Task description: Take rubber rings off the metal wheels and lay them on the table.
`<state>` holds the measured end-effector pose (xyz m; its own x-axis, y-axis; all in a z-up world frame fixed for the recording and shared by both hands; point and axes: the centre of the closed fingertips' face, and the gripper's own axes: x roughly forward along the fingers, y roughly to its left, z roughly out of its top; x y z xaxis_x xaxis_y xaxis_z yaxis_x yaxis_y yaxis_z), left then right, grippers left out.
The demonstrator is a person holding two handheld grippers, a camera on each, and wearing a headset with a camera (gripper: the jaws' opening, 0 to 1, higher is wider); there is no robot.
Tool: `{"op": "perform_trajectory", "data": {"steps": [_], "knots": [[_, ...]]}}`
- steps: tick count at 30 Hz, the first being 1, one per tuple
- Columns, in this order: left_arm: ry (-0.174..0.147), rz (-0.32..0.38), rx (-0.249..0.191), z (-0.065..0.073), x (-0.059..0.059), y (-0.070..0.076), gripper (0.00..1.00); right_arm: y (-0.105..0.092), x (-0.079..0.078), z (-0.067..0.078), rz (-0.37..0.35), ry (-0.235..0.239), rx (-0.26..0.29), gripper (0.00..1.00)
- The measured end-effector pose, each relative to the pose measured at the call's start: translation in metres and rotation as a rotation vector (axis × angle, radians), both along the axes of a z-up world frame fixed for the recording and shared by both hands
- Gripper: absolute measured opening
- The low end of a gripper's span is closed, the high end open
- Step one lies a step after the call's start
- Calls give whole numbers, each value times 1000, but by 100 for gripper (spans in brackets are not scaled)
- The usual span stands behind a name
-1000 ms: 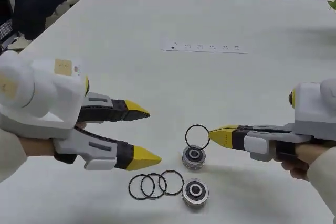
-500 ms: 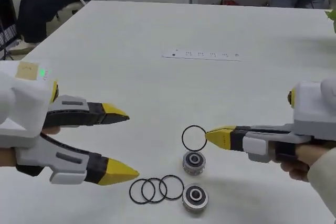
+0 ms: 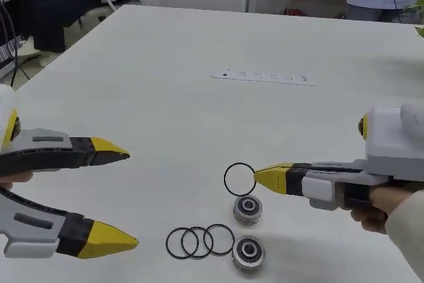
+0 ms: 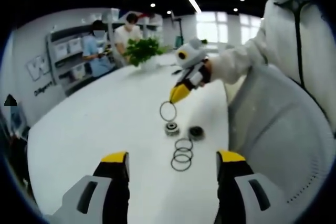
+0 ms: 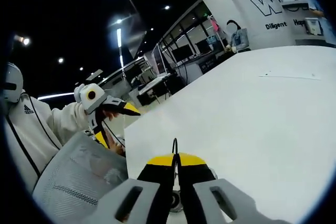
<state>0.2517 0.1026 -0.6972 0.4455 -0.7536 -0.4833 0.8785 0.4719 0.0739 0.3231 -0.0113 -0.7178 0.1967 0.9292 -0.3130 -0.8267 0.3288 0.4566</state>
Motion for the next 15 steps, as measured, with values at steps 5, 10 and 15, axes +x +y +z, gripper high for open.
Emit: {"op": "perform_trajectory", "data": {"steps": [5, 10, 15], "knots": [[7, 37, -18, -2, -7, 8, 69, 5, -4, -1, 19, 0, -5, 0], [15, 60, -26, -5, -12, 13, 71, 11, -9, -3, 42, 4, -13, 0], [22, 94, -40, -8, -16, 19, 73, 17, -14, -6, 67, 13, -22, 0]]}}
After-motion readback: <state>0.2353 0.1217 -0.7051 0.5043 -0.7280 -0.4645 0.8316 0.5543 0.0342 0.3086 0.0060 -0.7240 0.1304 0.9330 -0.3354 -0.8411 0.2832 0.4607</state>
